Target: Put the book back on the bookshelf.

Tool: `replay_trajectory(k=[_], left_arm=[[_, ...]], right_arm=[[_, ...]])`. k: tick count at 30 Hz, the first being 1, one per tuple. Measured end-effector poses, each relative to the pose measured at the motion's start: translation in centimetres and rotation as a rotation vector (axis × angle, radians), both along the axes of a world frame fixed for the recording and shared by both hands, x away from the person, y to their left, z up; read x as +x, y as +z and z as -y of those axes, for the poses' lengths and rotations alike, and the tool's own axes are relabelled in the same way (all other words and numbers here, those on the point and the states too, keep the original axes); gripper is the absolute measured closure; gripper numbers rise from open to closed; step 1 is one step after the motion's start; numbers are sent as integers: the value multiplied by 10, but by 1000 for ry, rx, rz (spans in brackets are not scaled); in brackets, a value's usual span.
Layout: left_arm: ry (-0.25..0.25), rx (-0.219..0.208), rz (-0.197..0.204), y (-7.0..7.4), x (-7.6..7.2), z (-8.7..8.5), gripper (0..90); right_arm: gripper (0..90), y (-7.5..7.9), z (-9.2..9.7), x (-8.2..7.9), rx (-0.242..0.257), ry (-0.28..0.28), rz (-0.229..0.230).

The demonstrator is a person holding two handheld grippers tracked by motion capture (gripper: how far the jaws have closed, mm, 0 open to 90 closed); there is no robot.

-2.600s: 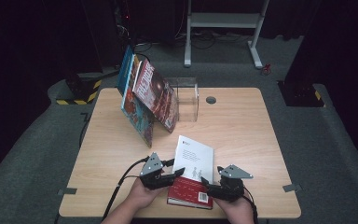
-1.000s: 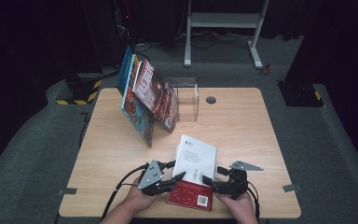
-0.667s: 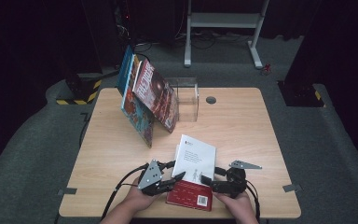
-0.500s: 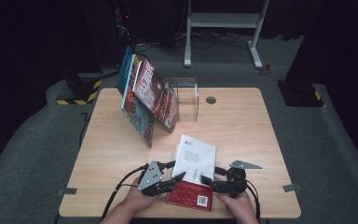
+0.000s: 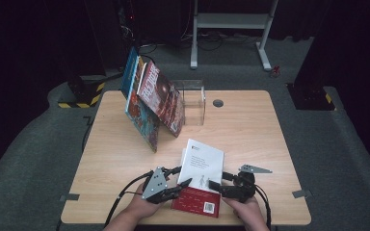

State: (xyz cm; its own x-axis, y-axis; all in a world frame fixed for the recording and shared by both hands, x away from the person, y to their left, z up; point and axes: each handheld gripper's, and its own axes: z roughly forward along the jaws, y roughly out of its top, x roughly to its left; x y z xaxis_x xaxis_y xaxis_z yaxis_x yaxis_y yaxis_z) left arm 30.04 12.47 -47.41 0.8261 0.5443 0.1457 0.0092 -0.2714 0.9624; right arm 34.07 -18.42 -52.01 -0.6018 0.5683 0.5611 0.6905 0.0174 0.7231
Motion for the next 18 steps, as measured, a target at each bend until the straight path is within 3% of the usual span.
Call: replay_trajectory(k=[7,10,18], left_arm=[[-2,7,35,2,-4,0,528],[-16,2,56,3,-7,0,528],[-15,-13,20,0,-1,-2,527]], right_arm=[[64,-2,2,2,32,26,-16],[69,-4,3,5,82,72,-29],[77,-2,2,5,47,52,-35]])
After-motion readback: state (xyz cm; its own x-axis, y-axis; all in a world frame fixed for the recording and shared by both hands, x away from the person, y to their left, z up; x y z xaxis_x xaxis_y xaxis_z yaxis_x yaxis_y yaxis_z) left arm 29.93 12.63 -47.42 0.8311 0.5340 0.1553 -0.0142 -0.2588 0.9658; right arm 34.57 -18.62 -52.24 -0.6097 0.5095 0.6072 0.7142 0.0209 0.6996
